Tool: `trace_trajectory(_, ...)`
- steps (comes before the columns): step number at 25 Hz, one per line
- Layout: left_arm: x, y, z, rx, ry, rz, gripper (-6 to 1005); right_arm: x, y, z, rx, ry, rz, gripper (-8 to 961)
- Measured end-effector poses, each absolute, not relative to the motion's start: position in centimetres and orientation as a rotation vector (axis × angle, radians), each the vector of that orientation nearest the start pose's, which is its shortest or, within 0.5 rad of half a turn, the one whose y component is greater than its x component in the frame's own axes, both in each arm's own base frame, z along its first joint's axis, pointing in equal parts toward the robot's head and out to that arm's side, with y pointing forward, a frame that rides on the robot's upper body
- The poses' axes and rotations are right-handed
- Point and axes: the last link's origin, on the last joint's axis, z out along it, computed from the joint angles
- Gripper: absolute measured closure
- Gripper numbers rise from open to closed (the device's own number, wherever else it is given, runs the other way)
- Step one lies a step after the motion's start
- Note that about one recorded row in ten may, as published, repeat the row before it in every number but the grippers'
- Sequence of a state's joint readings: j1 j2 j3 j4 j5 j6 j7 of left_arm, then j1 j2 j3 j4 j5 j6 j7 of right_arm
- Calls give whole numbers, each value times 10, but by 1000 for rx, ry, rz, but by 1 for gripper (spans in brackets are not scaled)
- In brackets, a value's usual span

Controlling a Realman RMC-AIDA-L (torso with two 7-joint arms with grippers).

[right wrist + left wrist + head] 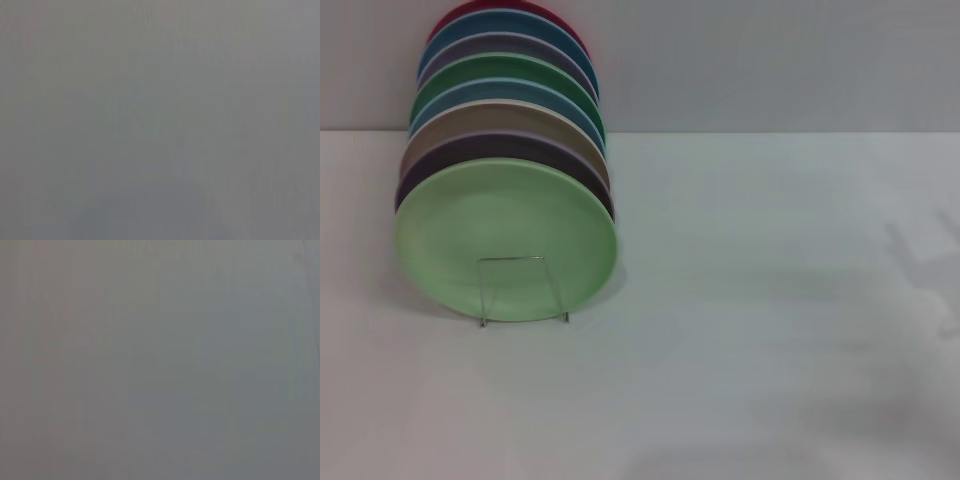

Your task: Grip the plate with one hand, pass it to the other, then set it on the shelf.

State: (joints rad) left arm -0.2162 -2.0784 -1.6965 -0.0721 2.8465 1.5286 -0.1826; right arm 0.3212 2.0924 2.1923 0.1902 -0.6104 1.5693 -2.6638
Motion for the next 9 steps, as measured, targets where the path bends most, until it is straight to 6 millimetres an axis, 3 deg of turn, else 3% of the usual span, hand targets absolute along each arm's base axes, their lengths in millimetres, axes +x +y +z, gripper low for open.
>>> trace_trajectory(9, -393, 234, 70, -1133, -429, -667, 167, 320, 289, 42, -1541, 346, 1061, 179)
